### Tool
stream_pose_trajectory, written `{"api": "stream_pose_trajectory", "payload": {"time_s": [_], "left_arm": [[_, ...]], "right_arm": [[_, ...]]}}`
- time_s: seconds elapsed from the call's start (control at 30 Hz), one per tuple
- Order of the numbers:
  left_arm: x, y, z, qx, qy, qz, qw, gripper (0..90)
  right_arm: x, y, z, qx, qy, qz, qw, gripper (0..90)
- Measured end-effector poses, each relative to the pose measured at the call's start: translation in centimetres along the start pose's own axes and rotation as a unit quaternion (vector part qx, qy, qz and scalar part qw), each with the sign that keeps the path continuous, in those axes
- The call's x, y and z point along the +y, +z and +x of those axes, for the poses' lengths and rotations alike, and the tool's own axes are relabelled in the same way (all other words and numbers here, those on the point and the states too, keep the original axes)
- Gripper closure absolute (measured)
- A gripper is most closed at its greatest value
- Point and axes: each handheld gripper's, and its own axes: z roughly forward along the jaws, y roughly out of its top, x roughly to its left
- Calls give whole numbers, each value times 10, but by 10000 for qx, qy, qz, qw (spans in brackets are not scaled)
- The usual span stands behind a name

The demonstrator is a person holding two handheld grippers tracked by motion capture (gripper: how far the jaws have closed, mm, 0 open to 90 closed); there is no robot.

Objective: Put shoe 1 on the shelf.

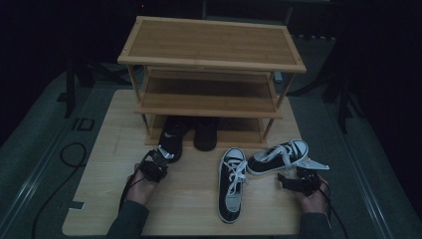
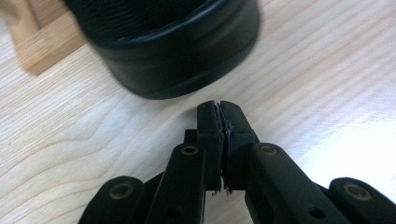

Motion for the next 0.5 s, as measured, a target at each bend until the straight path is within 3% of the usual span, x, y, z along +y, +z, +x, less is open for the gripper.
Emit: {"api": "stream_pose_trajectory", "payload": {"time_s": [0.1, 0.2, 0.5], "left_arm": [[0, 3, 8, 86, -139, 9, 9999, 878], [2, 4, 13, -15, -285, -58, 9996, 880], [11, 7, 19, 6, -374, -127, 9992, 882]], "right_arm": [[0, 0, 0, -3, -8, 1, 10000, 135], [0, 0, 0, -3, -6, 1, 10000, 135], [0, 0, 0, -2, -6, 2, 10000, 135]]}}
